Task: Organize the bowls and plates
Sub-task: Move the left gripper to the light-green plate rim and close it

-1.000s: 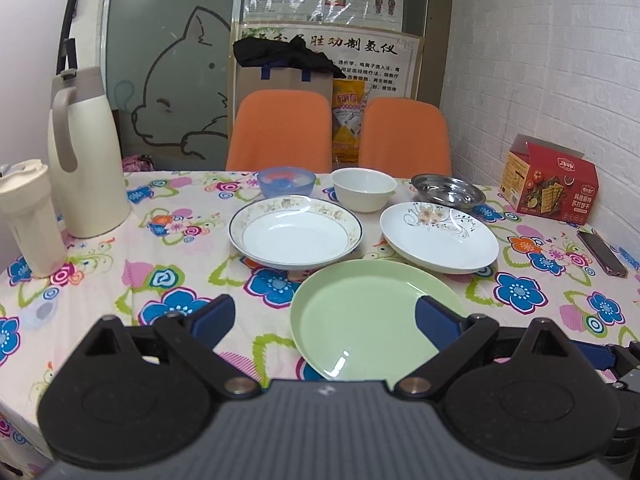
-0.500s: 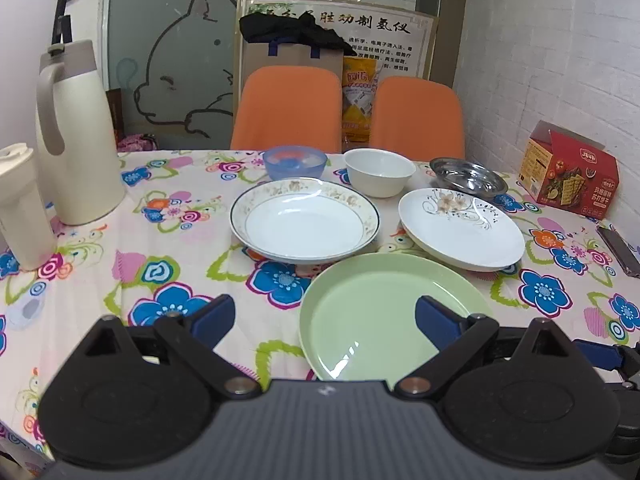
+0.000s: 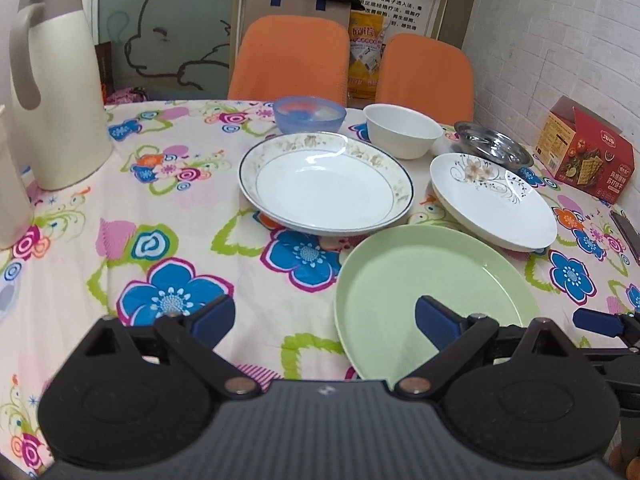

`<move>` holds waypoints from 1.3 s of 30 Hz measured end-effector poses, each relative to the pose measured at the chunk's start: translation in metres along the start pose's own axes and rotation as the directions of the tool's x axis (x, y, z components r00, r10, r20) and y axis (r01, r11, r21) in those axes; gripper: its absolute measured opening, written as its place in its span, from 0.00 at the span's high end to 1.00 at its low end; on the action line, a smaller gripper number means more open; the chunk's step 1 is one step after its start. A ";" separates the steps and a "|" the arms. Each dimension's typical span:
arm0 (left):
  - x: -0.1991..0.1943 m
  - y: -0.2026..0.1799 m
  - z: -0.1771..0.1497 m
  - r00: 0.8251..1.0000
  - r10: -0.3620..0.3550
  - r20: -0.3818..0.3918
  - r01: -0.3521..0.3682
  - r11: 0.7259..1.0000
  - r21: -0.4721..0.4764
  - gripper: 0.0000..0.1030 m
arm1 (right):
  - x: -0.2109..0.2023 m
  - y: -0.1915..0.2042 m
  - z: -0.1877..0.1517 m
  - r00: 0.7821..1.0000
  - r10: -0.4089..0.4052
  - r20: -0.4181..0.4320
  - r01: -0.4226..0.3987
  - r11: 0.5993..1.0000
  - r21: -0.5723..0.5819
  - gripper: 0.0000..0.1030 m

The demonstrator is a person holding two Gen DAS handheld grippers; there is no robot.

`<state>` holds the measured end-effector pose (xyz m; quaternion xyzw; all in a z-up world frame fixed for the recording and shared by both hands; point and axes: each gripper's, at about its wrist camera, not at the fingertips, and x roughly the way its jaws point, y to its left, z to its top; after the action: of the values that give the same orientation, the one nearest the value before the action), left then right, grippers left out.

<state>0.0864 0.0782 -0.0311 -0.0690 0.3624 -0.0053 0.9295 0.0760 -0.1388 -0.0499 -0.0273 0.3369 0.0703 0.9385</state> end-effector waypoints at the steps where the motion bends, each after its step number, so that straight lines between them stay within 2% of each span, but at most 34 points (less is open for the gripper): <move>1: 0.004 0.000 0.000 1.000 -0.006 -0.009 0.006 1.000 -0.007 0.06 | 0.005 -0.001 0.001 1.000 0.004 -0.013 -0.004 1.000 0.002 0.22; 10: 0.037 -0.005 0.003 0.995 -0.028 -0.092 0.027 1.000 -0.011 0.06 | 0.040 0.004 0.009 0.998 0.018 -0.064 -0.018 1.000 -0.006 0.22; 16: 0.045 -0.007 0.003 0.994 -0.064 -0.093 0.067 0.997 0.025 0.07 | 0.049 0.007 0.014 0.996 0.066 -0.064 -0.066 0.998 0.003 0.21; 19: 0.045 -0.008 0.002 0.991 -0.100 -0.090 0.104 0.994 0.042 0.07 | 0.049 0.005 0.010 0.996 0.083 -0.039 -0.083 0.997 -0.006 0.20; 22: 0.047 -0.010 0.000 0.990 -0.115 -0.085 0.120 0.992 0.050 0.07 | 0.046 0.004 0.001 0.995 0.097 0.020 -0.097 0.995 -0.026 0.19; 27: 0.052 -0.019 0.002 0.993 -0.079 -0.090 0.087 0.992 0.096 0.07 | 0.046 0.003 0.003 0.993 0.112 0.023 -0.111 0.993 -0.043 0.20; 31: 0.058 -0.026 0.003 0.996 -0.056 -0.075 0.064 0.992 0.110 0.07 | 0.045 0.005 0.003 0.986 0.167 0.021 -0.165 0.983 -0.081 0.21; 39: 0.058 -0.023 0.009 0.990 -0.037 -0.136 0.055 0.989 0.135 0.07 | 0.050 0.002 0.007 0.983 0.182 0.006 -0.181 0.979 -0.099 0.20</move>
<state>0.1364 0.0528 -0.0609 -0.0121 0.4207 -0.0565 0.9054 0.1189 -0.1307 -0.0763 -0.0420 0.3269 0.1722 0.9283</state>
